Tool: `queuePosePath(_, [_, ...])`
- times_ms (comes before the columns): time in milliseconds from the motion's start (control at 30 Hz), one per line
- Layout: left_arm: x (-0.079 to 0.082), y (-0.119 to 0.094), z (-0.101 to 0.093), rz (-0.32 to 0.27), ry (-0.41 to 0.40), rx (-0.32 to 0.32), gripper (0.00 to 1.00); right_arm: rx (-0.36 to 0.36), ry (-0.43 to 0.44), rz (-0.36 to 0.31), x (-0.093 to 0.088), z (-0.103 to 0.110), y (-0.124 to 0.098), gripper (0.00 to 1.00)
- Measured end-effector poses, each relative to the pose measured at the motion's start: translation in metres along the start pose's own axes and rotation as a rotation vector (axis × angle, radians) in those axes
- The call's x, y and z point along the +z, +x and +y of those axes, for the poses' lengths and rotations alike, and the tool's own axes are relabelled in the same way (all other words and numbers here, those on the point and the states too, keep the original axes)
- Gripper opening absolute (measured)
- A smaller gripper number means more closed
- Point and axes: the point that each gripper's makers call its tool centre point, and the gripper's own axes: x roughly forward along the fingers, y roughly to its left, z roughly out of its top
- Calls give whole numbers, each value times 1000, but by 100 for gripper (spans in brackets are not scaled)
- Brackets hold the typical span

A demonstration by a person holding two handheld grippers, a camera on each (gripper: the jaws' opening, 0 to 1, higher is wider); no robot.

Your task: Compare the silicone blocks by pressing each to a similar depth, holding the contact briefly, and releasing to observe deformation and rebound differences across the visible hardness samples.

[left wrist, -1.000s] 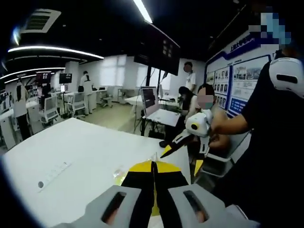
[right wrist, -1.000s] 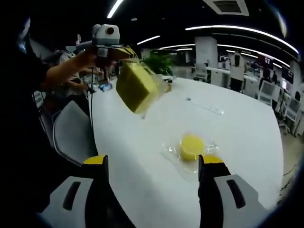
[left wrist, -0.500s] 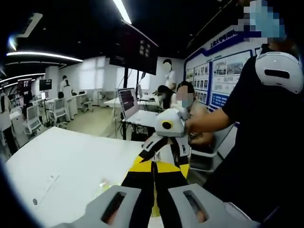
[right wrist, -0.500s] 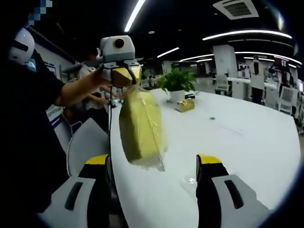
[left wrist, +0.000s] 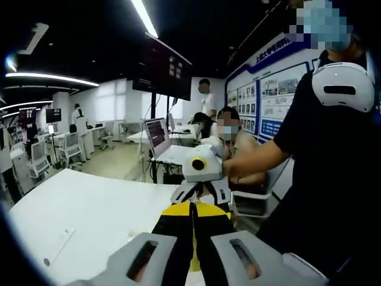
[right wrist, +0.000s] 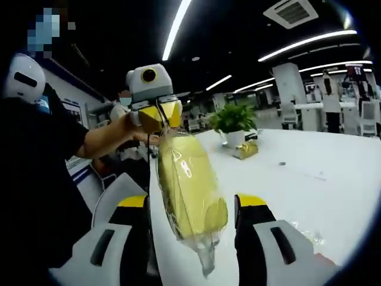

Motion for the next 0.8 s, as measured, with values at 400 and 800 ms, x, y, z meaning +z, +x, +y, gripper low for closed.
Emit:
queuePosePath(400, [-7,-8,3,-8,-2,41,0,3,-10,-43,2,5,8,31])
queuePosePath(800, [-12,-11,-2,3,-1,60,0,-15,-74,-23,-1,9,12,16])
